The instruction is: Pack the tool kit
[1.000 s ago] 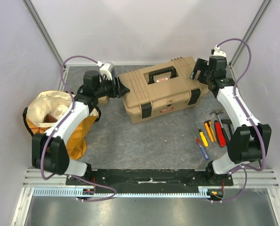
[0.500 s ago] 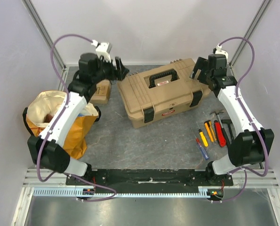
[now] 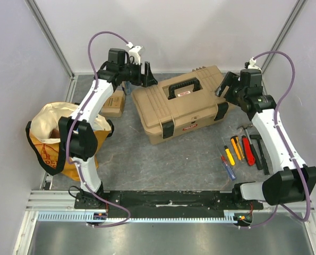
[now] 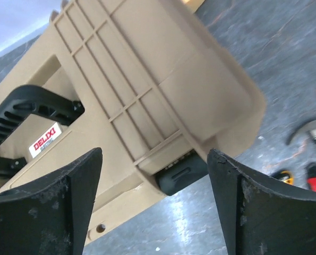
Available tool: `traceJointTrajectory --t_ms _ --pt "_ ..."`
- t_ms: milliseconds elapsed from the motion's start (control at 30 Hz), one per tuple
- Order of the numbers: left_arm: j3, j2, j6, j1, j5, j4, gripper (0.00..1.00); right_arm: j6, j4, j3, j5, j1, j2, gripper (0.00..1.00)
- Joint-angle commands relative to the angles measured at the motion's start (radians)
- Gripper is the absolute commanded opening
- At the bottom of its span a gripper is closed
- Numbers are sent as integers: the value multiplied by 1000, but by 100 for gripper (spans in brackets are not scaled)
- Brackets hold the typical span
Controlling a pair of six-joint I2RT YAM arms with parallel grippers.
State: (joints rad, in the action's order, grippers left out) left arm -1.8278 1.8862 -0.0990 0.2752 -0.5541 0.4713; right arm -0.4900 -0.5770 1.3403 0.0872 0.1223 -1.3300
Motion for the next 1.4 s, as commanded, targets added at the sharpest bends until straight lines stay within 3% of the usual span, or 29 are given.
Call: traceJointTrajectory --t_ms 0,100,167,333,433,767,1000,1367 --pt "-10 7 -47 -1 -148 -6 82 -87 5 -26 -130 2 -35 83" --pt "42 -7 -64 -1 -168 -36 82 -117 8 -33 -148 0 -72 77" --pt "87 -25 -65 -1 -167 -49 81 -124 19 -39 -170 0 -96 67" --pt "215 -96 -47 -1 -81 -49 80 -133 110 -56 -266 3 -164 49" --pt "301 -151 -33 -1 -29 -56 80 -127 149 -43 -297 22 -210 44" --pt "593 -380 -42 -1 69 -79 77 -131 302 0 -325 164 -354 43" --pt "736 -516 -126 -1 284 -152 77 -105 404 68 -319 292 -489 44" --pt "636 -495 -142 1 218 -217 82 -67 365 327 -300 272 -655 52"
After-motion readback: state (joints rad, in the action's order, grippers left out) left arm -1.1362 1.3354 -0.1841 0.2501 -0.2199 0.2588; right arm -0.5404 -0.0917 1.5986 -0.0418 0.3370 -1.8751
